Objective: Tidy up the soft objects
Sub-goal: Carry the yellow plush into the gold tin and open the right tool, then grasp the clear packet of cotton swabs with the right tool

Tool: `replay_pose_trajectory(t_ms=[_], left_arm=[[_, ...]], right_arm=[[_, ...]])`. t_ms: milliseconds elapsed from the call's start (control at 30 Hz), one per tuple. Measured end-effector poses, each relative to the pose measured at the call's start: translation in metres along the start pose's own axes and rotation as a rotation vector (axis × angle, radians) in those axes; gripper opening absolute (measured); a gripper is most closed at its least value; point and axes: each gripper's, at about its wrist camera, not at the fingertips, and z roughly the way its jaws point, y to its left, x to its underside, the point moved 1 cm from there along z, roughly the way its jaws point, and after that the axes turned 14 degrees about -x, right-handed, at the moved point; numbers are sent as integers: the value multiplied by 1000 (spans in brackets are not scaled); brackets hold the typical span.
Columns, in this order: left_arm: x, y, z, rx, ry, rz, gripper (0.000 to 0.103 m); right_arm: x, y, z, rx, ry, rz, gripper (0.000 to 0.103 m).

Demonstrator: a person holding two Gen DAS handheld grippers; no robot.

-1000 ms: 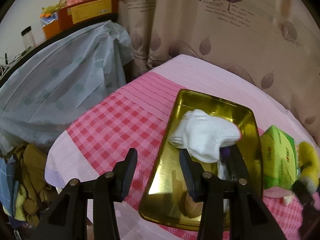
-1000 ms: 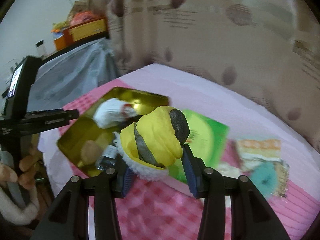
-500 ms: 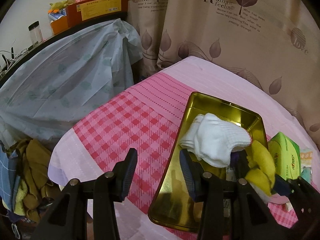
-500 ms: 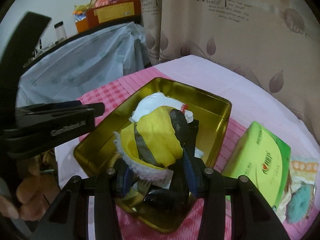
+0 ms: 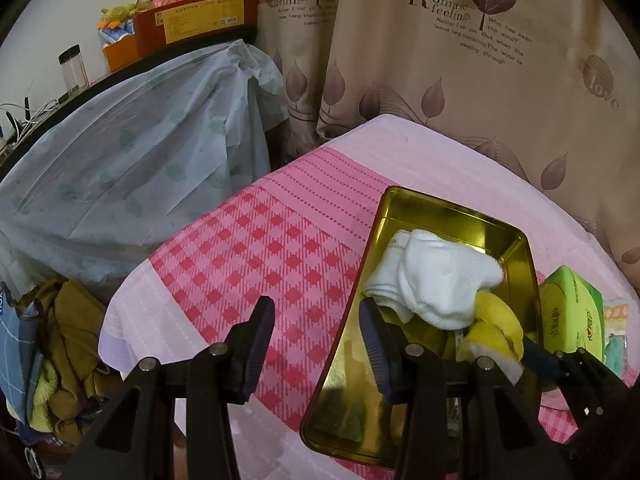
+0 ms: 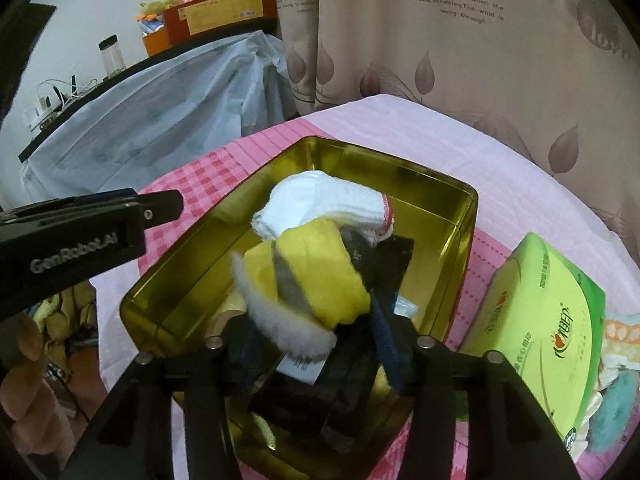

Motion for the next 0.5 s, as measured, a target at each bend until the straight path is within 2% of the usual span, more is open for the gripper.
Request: replay_pose_trajectory(t_ms=[133,500], left_arm=[[1,0,-1,5,2,5,45],[3,-8,-6,2,-16,32,45]], right_arm=[[2,2,-9,0,-22,-1,69],[14,2,-52,-17,-110,23,83]])
